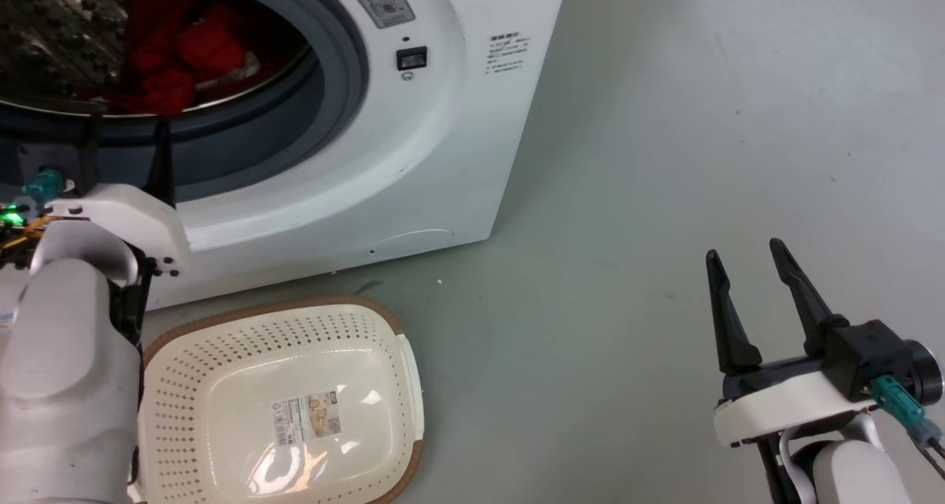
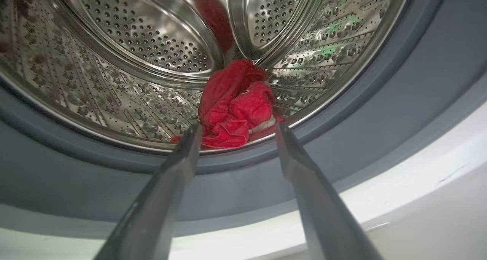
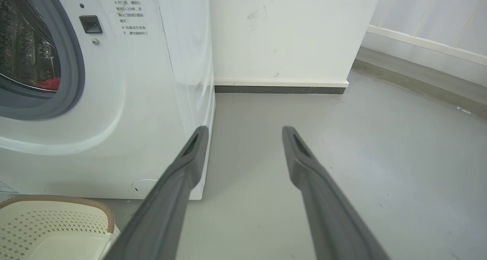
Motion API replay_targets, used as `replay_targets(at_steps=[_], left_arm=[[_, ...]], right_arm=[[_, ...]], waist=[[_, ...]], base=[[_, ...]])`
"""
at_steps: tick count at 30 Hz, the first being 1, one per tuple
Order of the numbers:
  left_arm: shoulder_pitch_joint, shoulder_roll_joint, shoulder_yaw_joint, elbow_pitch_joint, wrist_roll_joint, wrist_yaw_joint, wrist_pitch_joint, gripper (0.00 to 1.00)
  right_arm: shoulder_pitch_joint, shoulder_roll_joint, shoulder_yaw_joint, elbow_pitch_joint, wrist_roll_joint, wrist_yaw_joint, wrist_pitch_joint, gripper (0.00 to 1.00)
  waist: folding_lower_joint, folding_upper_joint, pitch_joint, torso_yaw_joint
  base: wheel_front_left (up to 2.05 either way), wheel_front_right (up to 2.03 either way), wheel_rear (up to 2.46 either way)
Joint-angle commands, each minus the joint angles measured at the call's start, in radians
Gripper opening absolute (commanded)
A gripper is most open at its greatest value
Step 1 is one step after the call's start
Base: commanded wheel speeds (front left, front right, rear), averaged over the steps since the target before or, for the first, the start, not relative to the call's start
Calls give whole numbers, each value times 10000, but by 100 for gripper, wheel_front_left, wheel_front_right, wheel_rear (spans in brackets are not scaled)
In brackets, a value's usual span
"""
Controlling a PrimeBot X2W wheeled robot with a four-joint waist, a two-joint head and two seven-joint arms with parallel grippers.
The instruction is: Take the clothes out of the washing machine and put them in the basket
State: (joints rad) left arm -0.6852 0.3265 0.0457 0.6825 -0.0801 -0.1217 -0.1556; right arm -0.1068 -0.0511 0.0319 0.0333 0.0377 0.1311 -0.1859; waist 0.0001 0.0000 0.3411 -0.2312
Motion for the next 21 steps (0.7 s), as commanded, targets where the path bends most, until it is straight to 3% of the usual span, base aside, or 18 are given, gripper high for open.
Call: replay_targets(at_steps=[1, 5, 21], left_arm=[[-265, 142, -3, 221, -17, -11, 59, 100], [-1050, 587, -29, 1225, -140, -48, 294, 100], [-3568, 1796, -950, 3029, 305, -75, 1472, 100]], right_arm=[[-201, 16, 41, 94, 104, -7, -100, 100], [-438, 16, 197, 403, 239, -7, -280, 100], [-889, 18, 691, 819, 780, -7, -675, 100]], waist=[[-1, 0, 251, -259], [-1, 0, 476, -514], [-1, 0, 1415, -1420]], base=[[0, 0, 0], [0, 0, 0], [0, 0, 0]])
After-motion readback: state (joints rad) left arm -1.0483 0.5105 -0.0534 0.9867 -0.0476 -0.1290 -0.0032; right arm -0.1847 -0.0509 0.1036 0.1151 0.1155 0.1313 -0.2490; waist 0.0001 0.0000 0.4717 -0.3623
